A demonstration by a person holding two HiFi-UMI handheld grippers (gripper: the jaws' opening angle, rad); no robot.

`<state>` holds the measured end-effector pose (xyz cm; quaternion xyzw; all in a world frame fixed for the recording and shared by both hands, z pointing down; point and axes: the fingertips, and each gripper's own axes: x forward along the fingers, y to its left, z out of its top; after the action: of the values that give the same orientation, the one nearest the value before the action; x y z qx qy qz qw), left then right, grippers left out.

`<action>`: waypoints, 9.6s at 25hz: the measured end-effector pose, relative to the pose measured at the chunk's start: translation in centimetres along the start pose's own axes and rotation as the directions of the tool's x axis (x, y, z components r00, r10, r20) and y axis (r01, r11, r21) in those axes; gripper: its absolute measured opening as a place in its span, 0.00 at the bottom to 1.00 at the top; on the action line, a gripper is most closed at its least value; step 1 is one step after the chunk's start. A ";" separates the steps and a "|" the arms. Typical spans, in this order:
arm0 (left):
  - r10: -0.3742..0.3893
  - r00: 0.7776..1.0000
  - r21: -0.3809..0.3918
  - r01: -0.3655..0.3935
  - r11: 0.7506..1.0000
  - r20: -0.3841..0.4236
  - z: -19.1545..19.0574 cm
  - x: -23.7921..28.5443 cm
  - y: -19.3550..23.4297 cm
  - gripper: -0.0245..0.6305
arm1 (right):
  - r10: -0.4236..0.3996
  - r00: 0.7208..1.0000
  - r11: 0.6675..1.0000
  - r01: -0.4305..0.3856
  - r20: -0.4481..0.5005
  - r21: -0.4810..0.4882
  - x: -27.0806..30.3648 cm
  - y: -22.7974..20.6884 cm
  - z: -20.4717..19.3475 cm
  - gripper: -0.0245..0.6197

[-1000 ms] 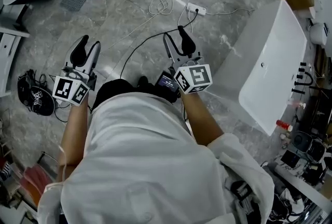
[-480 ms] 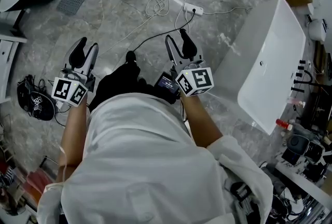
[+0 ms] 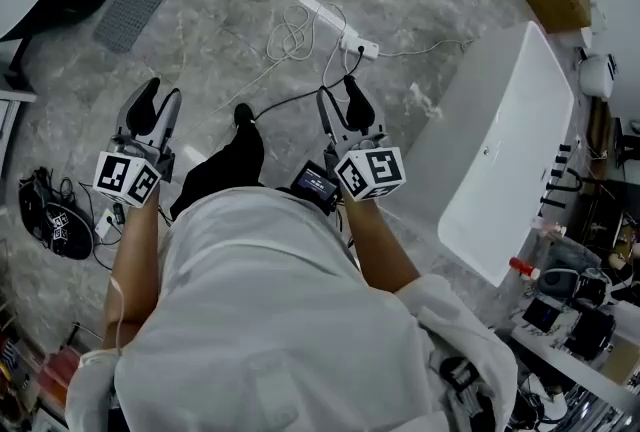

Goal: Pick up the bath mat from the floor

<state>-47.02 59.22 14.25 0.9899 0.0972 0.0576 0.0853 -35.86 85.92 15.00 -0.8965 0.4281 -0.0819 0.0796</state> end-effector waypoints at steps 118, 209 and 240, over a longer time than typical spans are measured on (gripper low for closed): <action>0.435 0.443 -0.451 -0.888 0.091 -0.784 -73.9 7.1 100.4 0.47 | 0.370 0.076 0.686 -0.694 -0.926 0.217 129.8 -5.3 -82.4 0.48; 0.716 0.642 -0.133 -0.712 0.689 0.274 36.5 20.8 48.0 0.06 | 0.944 0.320 0.315 -0.947 -0.083 -0.063 88.6 7.2 28.6 0.09; 0.720 0.660 -0.139 -0.709 0.691 0.216 30.8 21.5 33.5 0.06 | 0.930 0.335 0.340 -0.940 -0.149 0.008 73.6 -0.3 24.3 0.09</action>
<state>-15.95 26.36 -7.75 0.9452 -0.3119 -0.0386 0.0883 15.27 30.39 -2.78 -0.4842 0.8714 -0.0610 0.0492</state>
